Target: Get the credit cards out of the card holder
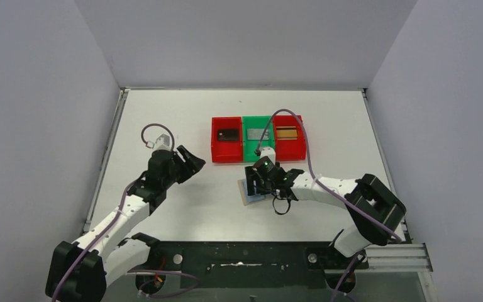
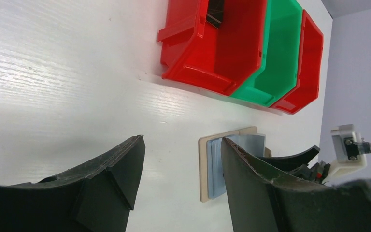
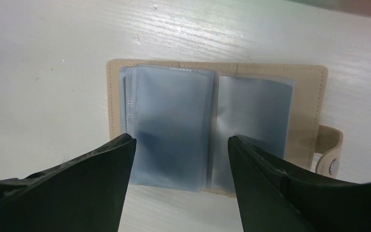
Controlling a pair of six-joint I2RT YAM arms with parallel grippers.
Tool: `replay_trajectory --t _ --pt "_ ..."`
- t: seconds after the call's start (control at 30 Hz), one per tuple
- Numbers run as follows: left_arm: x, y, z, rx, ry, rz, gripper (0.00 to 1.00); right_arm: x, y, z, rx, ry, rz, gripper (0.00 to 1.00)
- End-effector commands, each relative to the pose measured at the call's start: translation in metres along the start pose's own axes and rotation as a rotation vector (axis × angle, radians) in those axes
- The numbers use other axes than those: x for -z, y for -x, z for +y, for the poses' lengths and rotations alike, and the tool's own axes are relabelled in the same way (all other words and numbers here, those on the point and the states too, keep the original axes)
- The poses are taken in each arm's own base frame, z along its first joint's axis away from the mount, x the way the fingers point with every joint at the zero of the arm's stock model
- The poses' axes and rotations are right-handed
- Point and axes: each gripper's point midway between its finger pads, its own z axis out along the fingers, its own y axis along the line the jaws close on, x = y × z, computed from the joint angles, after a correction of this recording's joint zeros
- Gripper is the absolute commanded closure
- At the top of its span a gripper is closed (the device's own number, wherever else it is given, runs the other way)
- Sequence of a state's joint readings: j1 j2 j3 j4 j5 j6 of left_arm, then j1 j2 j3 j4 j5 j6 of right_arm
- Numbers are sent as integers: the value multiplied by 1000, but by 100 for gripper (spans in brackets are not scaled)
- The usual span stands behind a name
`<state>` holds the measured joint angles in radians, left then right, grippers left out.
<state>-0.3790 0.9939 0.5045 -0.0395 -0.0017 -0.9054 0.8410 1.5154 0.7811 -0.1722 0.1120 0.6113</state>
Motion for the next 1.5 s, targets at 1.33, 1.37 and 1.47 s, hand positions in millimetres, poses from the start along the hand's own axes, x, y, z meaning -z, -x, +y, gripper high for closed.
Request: replay_trajectory --t 1.33,1.37,1.47 --pt "-14 -47 -93 -149 -352 230 41 -21 0 -11 -410 247 34 77" --pt "-17 -55 -99 -156 -361 248 41 -22 -1 -12 -426 254 35 77" --pt "-26 -77 -112 -114 -403 296 41 -24 -5 -16 -466 271 35 77"
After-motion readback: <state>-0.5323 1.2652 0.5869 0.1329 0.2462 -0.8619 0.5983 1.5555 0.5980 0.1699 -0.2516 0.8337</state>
